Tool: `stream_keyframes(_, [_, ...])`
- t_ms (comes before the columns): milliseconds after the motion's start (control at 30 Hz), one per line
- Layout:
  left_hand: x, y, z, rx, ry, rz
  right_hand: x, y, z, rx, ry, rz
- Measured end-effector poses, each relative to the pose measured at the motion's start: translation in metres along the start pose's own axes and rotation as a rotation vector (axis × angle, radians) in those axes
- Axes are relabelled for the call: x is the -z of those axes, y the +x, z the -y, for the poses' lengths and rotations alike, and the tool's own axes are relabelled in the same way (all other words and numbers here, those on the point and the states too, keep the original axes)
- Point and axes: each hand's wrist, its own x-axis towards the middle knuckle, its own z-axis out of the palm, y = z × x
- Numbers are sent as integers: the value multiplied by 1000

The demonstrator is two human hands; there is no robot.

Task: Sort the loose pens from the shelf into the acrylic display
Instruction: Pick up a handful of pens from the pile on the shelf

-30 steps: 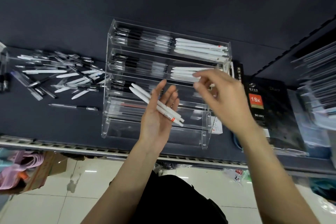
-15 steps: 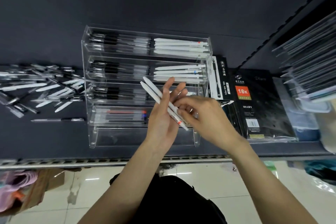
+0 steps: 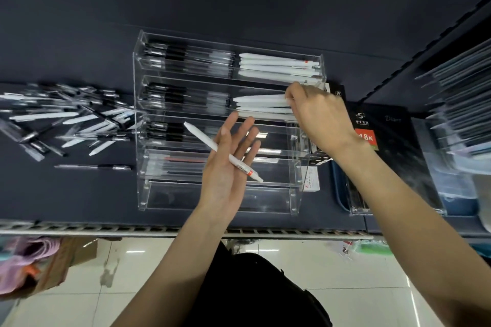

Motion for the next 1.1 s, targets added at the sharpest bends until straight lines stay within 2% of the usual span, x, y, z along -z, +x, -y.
stream_keyframes(200, [7,-1,-2,29,-36,-9,-10,3,7,-14,-2,94])
stream_keyframes(367, [10,-2,-5,52,-45,-17,-5,2,3,-58,-115,148])
stream_keyframes(467, [11,-2,-4,76,-54,-19,-3,3,2,-42,-214,118])
stream_keyframes(633, [15,-1,-3,100,-102,-34,-4,1,-3,-26,-232,35])
stream_keyframes(767, [15,2,-2,123,-108,-72,-7,3,2,-4,-248,120])
stream_keyframes(867, [14,2,-2,125,-118,-69,-4,10,5,-71,-263,207])
stream_keyframes(967, [10,2,1,120,-93,-70,10,9,3,-122,-54,238])
stream_keyframes(1100, [-1,2,7,50,-11,-81,53,-29,29,-196,519,43])
